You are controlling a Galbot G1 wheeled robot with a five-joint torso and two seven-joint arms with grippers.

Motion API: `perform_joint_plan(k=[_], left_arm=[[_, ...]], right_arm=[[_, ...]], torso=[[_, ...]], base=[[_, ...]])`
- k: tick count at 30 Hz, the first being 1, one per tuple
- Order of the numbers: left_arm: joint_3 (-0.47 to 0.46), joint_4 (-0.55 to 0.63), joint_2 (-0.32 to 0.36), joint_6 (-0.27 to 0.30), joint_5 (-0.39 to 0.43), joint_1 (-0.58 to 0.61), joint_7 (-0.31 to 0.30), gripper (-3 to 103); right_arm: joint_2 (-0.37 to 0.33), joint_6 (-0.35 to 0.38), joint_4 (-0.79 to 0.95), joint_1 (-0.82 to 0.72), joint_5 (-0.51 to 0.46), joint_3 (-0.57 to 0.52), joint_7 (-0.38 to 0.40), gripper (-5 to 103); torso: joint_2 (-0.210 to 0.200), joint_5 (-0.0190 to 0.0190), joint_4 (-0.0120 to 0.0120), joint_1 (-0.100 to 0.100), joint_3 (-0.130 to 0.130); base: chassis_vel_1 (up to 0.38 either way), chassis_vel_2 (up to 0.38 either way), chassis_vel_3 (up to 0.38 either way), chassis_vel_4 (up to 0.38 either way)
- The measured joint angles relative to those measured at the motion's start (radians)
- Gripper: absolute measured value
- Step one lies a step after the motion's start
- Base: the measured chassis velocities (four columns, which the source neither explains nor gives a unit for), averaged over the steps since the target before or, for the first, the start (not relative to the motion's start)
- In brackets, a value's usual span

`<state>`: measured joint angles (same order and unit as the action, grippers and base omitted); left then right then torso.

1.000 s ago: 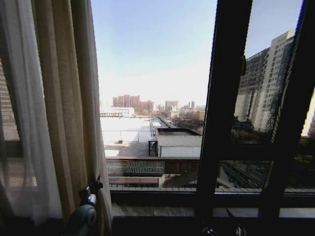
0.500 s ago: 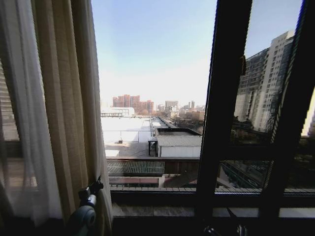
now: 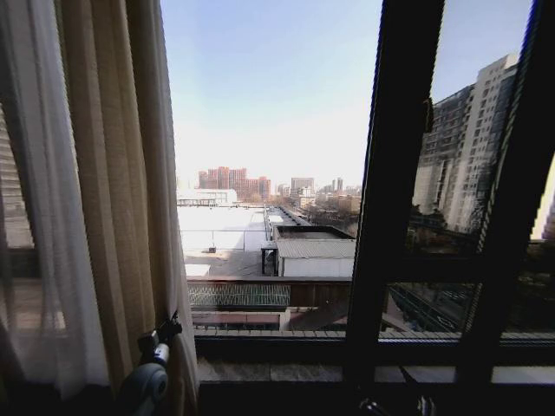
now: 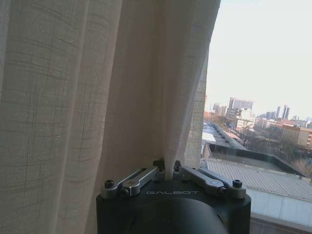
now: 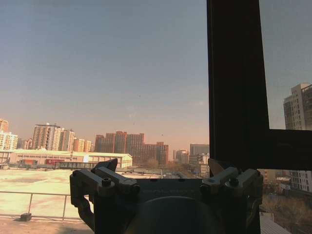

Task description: Open the curtains by pulling them apart, changing their state from closed to fully open.

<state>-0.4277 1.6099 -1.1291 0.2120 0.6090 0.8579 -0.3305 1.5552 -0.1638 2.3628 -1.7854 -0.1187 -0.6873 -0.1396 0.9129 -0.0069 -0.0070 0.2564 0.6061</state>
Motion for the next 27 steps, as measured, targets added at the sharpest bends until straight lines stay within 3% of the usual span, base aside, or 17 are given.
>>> perform_joint_plan(k=[27], left_arm=[[-0.003, -0.018, -0.011, -0.006, -0.022, 0.001, 0.018, 0]], right_arm=[[-0.005, 0.001, -0.022, 0.012, -0.005, 0.004, 0.001, 100]], torso=[[0.000, 0.0000, 0.0000, 0.000, 0.000]], base=[[-0.043, 0.050, 0.039, -0.047]])
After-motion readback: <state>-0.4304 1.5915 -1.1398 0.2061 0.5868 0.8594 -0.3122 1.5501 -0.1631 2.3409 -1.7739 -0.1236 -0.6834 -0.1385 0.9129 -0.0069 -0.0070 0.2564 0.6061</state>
